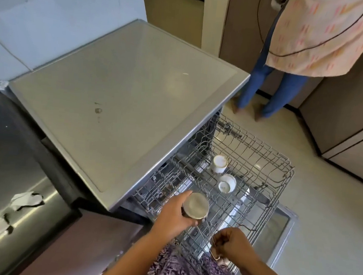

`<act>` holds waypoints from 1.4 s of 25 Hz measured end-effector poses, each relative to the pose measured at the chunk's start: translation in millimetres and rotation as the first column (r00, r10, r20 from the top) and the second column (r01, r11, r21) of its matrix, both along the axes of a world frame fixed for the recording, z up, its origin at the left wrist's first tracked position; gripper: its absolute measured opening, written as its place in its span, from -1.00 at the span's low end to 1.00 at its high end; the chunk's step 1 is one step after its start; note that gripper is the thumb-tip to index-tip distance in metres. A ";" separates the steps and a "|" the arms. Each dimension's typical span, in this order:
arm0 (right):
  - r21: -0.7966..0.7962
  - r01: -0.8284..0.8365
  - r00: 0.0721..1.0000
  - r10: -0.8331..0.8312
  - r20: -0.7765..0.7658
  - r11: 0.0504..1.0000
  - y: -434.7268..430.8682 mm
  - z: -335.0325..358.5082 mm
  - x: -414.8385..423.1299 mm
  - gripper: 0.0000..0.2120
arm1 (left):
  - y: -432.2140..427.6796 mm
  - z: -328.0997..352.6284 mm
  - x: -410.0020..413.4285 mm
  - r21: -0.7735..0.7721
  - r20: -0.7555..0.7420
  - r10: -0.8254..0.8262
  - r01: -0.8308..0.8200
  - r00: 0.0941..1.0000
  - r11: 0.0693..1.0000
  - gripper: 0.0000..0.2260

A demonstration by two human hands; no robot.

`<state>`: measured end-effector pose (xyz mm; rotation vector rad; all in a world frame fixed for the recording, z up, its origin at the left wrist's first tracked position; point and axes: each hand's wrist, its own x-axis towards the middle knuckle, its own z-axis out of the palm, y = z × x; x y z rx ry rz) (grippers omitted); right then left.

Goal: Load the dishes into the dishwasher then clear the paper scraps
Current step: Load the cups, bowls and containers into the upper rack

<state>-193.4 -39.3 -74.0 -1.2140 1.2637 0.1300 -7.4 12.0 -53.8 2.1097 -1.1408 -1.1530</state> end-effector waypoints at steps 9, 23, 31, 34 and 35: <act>-0.066 0.134 0.973 -0.144 -0.180 0.989 7.4 -57.9 -0.2 -0.74 | -35.1 -63.3 -20.0 0.257 0.080 -0.013 -0.008 0.997 0.966 -0.29; 0.186 0.345 0.938 -0.332 -0.100 0.920 -8.5 -103.8 72.3 -0.75 | -30.3 -122.5 48.1 0.310 0.143 0.290 -0.321 0.946 0.895 -0.38; 0.212 0.141 0.986 -0.118 -0.118 0.967 -33.8 -137.6 121.3 -0.72 | -51.2 -144.3 83.0 0.350 0.153 0.387 -0.416 0.909 0.839 -0.60; 0.211 0.066 0.990 -0.037 -0.139 0.975 -43.6 -145.6 125.3 -0.67 | -55.5 -141.1 79.2 0.329 0.196 0.349 -0.397 0.916 0.857 -0.56; 0.210 0.052 0.990 -0.022 -0.142 0.976 -45.1 -146.9 125.6 -0.65 | -56.0 -139.7 77.4 0.322 0.210 0.333 -0.386 0.919 0.864 -0.56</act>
